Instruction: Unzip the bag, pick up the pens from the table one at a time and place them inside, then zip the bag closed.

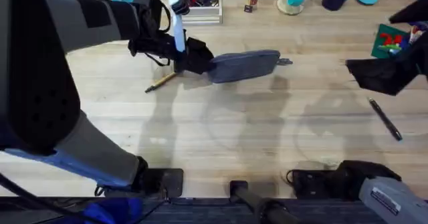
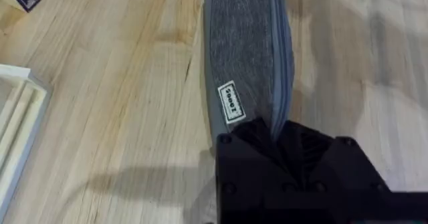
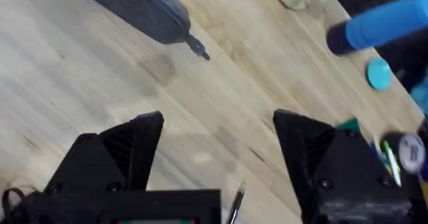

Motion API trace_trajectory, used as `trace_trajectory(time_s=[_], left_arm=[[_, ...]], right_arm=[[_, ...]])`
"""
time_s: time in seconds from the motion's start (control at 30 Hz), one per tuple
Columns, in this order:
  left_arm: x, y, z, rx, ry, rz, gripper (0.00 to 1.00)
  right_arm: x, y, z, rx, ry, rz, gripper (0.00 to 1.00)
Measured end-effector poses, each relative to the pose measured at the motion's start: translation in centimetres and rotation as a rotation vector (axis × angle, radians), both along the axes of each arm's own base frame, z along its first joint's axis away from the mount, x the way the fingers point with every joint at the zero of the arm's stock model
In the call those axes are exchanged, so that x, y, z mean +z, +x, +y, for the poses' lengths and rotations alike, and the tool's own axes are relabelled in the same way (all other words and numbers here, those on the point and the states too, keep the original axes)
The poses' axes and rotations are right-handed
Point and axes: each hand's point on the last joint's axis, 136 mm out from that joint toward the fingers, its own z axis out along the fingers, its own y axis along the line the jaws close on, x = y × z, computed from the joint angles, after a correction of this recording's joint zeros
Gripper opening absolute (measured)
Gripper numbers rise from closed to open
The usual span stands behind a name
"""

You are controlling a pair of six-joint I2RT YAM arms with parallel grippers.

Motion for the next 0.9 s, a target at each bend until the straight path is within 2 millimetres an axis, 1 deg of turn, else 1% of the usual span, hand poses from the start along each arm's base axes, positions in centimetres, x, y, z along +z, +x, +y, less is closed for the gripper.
trace_trajectory(time_s=[0.2,0.37,0.6,0.77,0.9], left_arm=[[0.0,0.0,0.0,0.000,0.000,0.000,0.044],[0.0,0.0,0.0,0.000,0.000,0.000,0.043],[0.0,0.0,0.0,0.000,0.000,0.000,0.043],[0.0,0.0,0.0,0.000,0.000,0.000,0.043],[0.0,0.0,0.0,0.000,0.000,0.000,0.043]], right_arm=[[-0.9,1.0,-0.1,0.124,0.059,0.013,0.996],[-1.9,2.5,0.0,0.252,0.104,0.008,0.996],[-4.7,4.6,0.4,0.420,0.144,0.045,0.996],[-6.9,5.8,0.4,0.479,0.174,0.087,0.996],[-8.3,6.7,0.1,0.502,0.180,0.104,0.996]])
